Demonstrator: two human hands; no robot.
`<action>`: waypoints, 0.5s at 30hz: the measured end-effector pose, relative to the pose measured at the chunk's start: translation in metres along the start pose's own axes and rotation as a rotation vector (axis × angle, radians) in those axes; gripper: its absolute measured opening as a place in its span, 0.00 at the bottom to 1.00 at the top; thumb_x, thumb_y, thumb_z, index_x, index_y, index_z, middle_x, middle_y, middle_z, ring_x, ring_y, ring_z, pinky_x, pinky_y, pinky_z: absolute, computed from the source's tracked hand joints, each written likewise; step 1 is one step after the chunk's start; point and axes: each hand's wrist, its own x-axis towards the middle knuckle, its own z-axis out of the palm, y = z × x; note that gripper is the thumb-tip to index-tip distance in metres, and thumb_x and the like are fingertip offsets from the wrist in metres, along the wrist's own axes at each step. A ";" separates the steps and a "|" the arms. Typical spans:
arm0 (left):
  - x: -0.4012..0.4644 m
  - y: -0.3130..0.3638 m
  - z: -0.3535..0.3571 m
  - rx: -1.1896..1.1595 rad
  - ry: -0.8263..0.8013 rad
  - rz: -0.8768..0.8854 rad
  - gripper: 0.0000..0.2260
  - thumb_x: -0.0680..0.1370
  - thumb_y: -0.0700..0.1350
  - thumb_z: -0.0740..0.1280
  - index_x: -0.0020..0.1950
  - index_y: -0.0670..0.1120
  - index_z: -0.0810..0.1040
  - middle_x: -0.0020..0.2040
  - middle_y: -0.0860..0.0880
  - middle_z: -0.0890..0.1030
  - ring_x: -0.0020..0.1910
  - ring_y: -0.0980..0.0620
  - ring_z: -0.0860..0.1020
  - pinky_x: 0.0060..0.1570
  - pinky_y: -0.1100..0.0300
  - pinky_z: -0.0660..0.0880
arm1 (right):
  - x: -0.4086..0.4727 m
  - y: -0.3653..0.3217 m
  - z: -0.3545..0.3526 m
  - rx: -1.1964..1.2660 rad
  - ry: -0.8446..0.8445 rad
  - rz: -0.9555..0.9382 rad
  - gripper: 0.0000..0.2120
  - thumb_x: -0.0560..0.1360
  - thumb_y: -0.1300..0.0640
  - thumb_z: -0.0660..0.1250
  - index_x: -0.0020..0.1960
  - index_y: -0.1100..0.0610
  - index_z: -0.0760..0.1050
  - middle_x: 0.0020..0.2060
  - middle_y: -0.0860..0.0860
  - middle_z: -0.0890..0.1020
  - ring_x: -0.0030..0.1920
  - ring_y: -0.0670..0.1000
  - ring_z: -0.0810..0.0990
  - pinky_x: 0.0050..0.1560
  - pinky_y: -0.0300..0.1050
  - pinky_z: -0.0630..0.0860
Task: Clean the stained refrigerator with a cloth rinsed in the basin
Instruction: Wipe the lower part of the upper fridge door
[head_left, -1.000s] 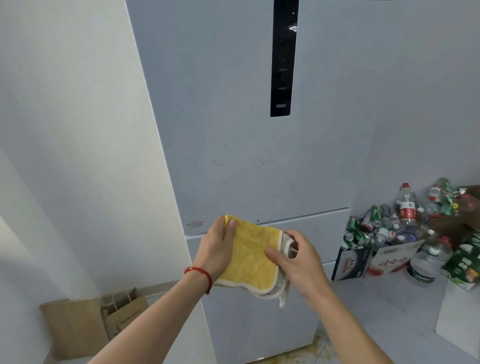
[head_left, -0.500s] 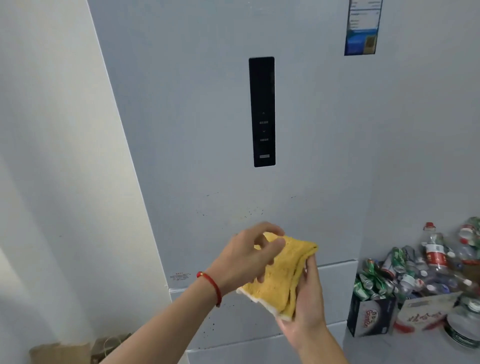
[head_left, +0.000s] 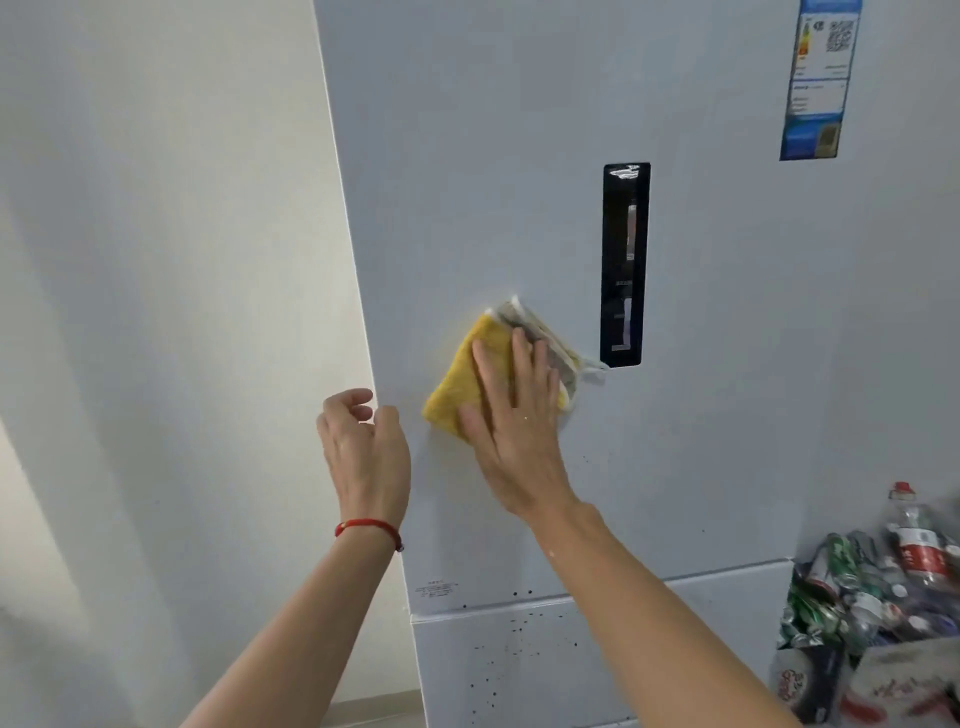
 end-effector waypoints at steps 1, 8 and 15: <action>0.008 -0.001 -0.005 0.003 -0.017 -0.014 0.12 0.80 0.45 0.61 0.63 0.50 0.72 0.60 0.49 0.73 0.52 0.51 0.75 0.55 0.52 0.73 | 0.010 -0.005 0.016 -0.182 -0.010 -0.045 0.29 0.87 0.41 0.52 0.85 0.48 0.51 0.84 0.54 0.42 0.83 0.60 0.36 0.80 0.67 0.44; 0.053 -0.010 -0.027 0.015 -0.201 0.048 0.14 0.81 0.47 0.57 0.66 0.54 0.72 0.61 0.51 0.75 0.59 0.50 0.75 0.60 0.51 0.72 | 0.015 -0.033 0.080 -0.526 0.083 -0.219 0.31 0.85 0.43 0.56 0.85 0.49 0.53 0.84 0.58 0.50 0.83 0.65 0.45 0.79 0.69 0.50; 0.031 -0.027 -0.006 -0.057 -0.175 0.060 0.13 0.83 0.46 0.57 0.66 0.49 0.72 0.61 0.49 0.75 0.53 0.59 0.73 0.53 0.61 0.68 | -0.032 0.032 0.065 -0.511 0.016 -0.188 0.36 0.82 0.41 0.60 0.85 0.50 0.51 0.84 0.54 0.52 0.84 0.61 0.49 0.78 0.69 0.56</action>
